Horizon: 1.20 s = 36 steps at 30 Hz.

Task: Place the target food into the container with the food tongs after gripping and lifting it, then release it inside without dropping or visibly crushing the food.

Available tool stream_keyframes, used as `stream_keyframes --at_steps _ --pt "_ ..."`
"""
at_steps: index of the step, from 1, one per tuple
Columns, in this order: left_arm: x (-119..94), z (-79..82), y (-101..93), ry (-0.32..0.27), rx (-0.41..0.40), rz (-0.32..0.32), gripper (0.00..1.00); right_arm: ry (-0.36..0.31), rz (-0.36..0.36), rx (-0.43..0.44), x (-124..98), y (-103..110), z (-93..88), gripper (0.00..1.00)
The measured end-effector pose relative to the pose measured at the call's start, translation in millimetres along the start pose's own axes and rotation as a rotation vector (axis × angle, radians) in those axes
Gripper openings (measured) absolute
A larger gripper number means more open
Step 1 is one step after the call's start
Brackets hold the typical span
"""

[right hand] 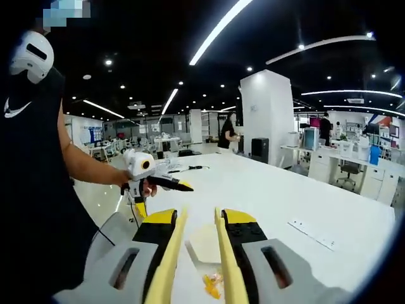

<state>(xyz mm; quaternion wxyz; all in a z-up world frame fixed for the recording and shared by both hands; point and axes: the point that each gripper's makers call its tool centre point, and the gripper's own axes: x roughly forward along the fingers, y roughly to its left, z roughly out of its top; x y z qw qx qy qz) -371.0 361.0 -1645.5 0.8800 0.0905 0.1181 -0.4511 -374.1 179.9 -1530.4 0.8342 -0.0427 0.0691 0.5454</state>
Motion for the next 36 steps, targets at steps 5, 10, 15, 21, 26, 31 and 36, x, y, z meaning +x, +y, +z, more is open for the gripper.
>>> stream_keyframes --at_steps 5,10,15,21,26,31,36 --pt "-4.2 -29.2 -8.2 -0.001 -0.063 0.04 0.99 0.022 -0.04 0.002 -5.5 -5.4 -11.8 0.27" --pt "-11.4 -57.1 -20.8 0.026 -0.065 0.048 0.99 0.042 -0.066 0.008 -9.5 -8.3 -22.3 0.27" --pt "-18.5 -74.9 -29.2 0.034 -0.048 0.039 1.0 0.057 -0.088 0.015 -13.1 -11.6 -30.2 0.27" --pt "-20.2 -89.4 -32.9 0.044 -0.068 0.066 1.0 0.085 -0.119 0.011 -17.1 -16.6 -45.5 0.27" --pt "-17.2 -95.8 -40.8 0.07 -0.051 0.063 1.0 0.107 -0.13 0.021 -17.1 -17.4 -58.0 0.27" --pt "-15.8 -95.1 -41.1 0.056 -0.06 0.062 1.0 0.125 -0.139 0.023 -12.5 -17.6 -66.9 0.27" --pt "-14.0 -96.5 -43.8 0.06 -0.048 0.061 1.0 0.146 -0.165 0.029 -10.8 -24.6 -77.7 0.27"
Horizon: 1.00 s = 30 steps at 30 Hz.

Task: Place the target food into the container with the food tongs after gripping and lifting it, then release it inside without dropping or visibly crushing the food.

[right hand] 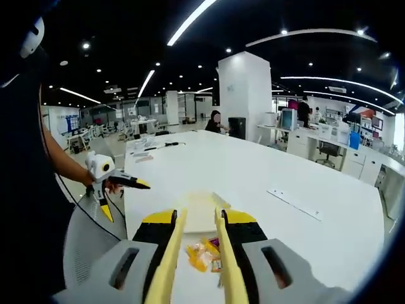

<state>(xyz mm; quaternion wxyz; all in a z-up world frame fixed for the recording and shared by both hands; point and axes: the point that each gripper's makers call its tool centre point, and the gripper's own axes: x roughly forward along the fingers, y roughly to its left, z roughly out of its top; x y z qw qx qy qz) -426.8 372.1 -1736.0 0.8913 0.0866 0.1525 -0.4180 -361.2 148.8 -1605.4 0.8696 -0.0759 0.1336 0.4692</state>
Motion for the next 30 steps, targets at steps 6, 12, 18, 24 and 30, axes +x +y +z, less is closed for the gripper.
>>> stream_keyframes --at_steps 6,12,18,24,30 --pt "1.8 -2.7 -3.0 0.009 0.006 -0.012 1.0 0.037 -0.03 0.001 3.7 -9.8 -16.4 0.27" --pt "0.8 -4.4 1.7 0.007 -0.008 0.004 1.0 0.087 -0.053 0.007 6.5 -21.7 -39.9 0.27" --pt "1.7 -6.8 3.1 0.016 -0.011 0.009 1.0 0.125 -0.018 0.013 17.8 -17.8 -54.3 0.27" --pt "1.2 -7.6 7.5 0.017 -0.016 0.028 1.0 0.138 -0.005 0.035 36.3 -13.9 -68.3 0.27" --pt "2.4 -12.5 6.6 0.038 -0.019 0.026 1.0 0.181 -0.008 0.059 53.9 -13.4 -89.0 0.27"
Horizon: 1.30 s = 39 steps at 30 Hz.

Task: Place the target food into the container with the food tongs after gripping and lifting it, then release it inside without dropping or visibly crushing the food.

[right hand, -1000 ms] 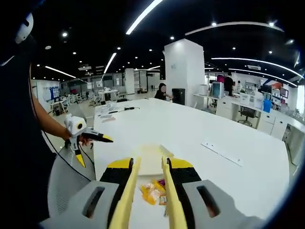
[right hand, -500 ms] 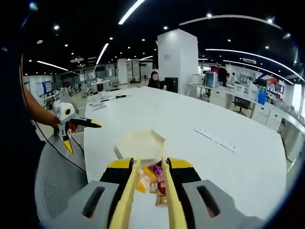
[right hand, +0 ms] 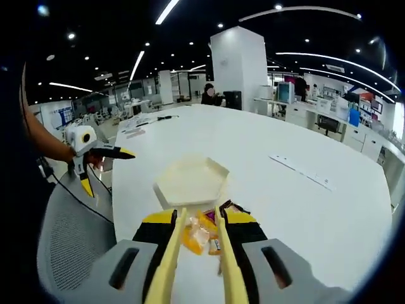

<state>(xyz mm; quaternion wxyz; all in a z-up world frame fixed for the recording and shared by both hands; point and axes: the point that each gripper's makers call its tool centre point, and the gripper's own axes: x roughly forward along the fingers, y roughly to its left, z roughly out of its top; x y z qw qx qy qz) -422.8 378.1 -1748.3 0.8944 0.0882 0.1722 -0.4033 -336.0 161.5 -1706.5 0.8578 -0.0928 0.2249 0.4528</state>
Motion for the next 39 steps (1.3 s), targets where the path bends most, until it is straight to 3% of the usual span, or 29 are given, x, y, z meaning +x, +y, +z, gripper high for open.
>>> stream_keyframes --at_steps 8,29,32,39 --pt "0.1 -1.5 0.6 0.007 -0.008 0.004 1.0 0.039 -0.001 0.046 23.4 0.1 -21.3 0.27" --pt "1.6 -6.6 -0.8 0.035 0.0 0.001 1.0 0.136 -0.094 0.122 63.2 -2.8 -68.5 0.28" --pt "1.7 -7.4 -1.7 0.038 -0.002 -0.001 0.99 0.135 -0.104 0.178 67.0 -2.7 -71.9 0.28" --pt "2.1 -9.1 -1.2 0.044 -0.005 -0.001 0.99 0.165 -0.134 0.196 77.5 -2.6 -78.2 0.28"
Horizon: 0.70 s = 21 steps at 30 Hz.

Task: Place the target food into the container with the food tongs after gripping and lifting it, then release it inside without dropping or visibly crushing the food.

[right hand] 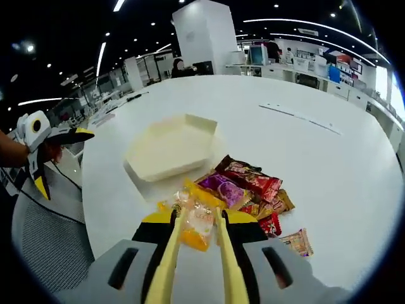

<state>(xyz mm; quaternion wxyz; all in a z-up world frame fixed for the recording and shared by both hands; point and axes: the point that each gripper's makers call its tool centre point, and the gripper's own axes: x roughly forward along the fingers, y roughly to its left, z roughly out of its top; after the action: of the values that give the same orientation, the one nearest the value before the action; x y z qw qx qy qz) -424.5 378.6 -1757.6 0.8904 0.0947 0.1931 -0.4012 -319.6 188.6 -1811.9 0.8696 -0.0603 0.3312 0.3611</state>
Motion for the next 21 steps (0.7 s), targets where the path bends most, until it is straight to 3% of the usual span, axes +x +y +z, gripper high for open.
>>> stream_keyframes --at_steps 6,8,21 --pt "0.1 -0.3 0.2 0.003 -0.002 0.001 0.99 0.045 0.002 0.021 7.5 2.4 -10.9 0.28" --pt "0.2 -0.8 0.3 0.005 -0.003 0.001 0.99 0.09 -0.008 -0.012 10.0 2.2 -21.0 0.28" --pt "1.0 -4.4 0.5 0.023 -0.01 0.001 0.97 0.084 0.004 -0.058 15.9 9.0 -16.1 0.29"
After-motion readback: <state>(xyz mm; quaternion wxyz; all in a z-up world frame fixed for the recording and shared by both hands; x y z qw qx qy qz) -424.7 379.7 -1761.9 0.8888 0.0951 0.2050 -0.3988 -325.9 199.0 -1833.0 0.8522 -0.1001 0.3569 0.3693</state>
